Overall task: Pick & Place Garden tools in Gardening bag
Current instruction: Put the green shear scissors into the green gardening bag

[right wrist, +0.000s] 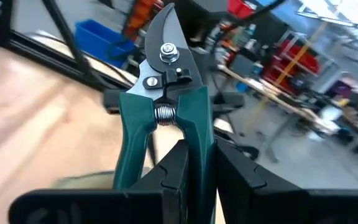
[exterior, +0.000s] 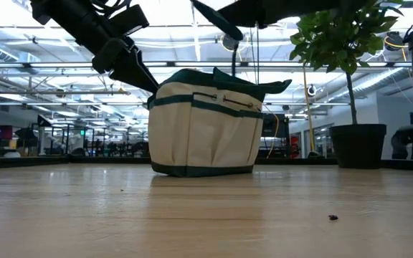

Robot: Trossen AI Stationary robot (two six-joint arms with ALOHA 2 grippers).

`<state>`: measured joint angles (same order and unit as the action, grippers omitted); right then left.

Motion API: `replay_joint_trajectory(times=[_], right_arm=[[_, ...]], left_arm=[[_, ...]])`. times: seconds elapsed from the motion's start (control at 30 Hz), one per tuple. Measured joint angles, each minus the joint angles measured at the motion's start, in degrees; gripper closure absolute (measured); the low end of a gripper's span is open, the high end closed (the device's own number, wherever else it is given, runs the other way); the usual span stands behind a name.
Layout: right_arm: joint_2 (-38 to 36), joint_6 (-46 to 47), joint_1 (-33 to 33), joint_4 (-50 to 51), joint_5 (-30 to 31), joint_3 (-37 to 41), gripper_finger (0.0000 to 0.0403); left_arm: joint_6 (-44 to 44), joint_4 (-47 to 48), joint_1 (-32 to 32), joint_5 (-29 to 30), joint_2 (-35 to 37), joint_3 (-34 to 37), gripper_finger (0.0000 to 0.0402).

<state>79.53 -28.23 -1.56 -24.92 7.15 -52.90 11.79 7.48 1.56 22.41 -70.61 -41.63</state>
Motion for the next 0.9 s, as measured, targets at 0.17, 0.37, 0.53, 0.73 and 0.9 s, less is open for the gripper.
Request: replay_joint_trajectory(times=[0.17, 0.37, 0.53, 0.73, 0.9], right_arm=[[0.05, -2.08, 0.00, 6.16, 3.87, -0.05, 0.0354], [-0.50, -2.27, 0.02, 18.85, 5.10, -0.09, 0.0354], [-0.48, -3.73, 0.07, 23.81, 5.09, 0.02, 0.0353], [-0.42, -15.60, 0.62, 22.79, 7.85, 0.37, 0.0353], [-0.03, -21.66, 1.62, 18.94, 4.14, 0.41, 0.0353]], left_arm=[[-0.35, 0.04, 0.04, -0.07, 0.00, 0.00, 0.0133], [-0.13, 0.11, 0.04, -0.07, 0.00, 0.00, 0.0133], [-0.22, 0.04, 0.01, -0.34, 0.00, 0.00, 0.0133], [-0.22, -0.11, 0.02, -0.40, 0.00, 0.00, 0.0133], [-0.37, -0.22, 0.02, -0.44, 0.00, 0.00, 0.0133]])
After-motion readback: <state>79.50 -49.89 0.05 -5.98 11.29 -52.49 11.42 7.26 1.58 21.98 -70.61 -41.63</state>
